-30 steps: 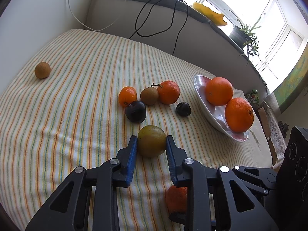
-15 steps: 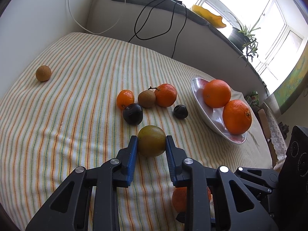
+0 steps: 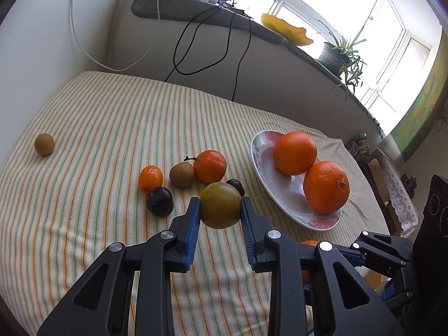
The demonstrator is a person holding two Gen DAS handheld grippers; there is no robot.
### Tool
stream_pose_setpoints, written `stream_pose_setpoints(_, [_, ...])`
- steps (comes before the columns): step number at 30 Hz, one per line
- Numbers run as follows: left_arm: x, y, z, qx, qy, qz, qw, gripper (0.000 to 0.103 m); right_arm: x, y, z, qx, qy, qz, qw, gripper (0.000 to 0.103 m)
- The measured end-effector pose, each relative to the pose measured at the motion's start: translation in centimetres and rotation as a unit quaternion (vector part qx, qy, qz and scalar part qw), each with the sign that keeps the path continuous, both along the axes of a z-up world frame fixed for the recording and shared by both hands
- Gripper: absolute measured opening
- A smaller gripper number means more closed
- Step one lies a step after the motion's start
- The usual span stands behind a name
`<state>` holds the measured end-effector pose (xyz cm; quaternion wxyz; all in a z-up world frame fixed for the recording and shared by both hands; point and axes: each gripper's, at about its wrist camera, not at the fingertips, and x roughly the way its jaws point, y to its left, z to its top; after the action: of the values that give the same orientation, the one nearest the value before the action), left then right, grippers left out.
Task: Organize fruits
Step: 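Carry the kiwi with the left gripper onto the plate while the right gripper carries a tangerine there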
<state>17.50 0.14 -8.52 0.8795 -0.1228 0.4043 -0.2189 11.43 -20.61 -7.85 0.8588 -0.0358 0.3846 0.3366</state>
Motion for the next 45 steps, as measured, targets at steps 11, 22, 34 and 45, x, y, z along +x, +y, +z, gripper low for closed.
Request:
stream_pose_setpoints(11, [2.7,-4.0,1.2,0.006,-0.018,-0.033,0.9993,0.027,2.0,-4.1,1.6,-0.004,-0.021,-0.056,0.998,0.041])
stream_pose_setpoints(22, [4.9,-7.0,1.0,0.021,-0.023,-0.055,0.9980,0.027,4.0,-5.2,1.1,-0.014,-0.022,-0.070,0.997,0.041])
stream_pose_setpoints(34, [6.7,-8.7,0.9,0.031,-0.023,-0.070,0.9968,0.027,5.3,-5.1,0.9,-0.032,-0.034,-0.070,0.996,0.041])
stream_pose_setpoints(45, [7.1,-9.1,1.0,0.032,-0.024,-0.070,0.9967,0.027,5.2,-4.7,0.9,-0.043,-0.039,-0.067,0.996,0.041])
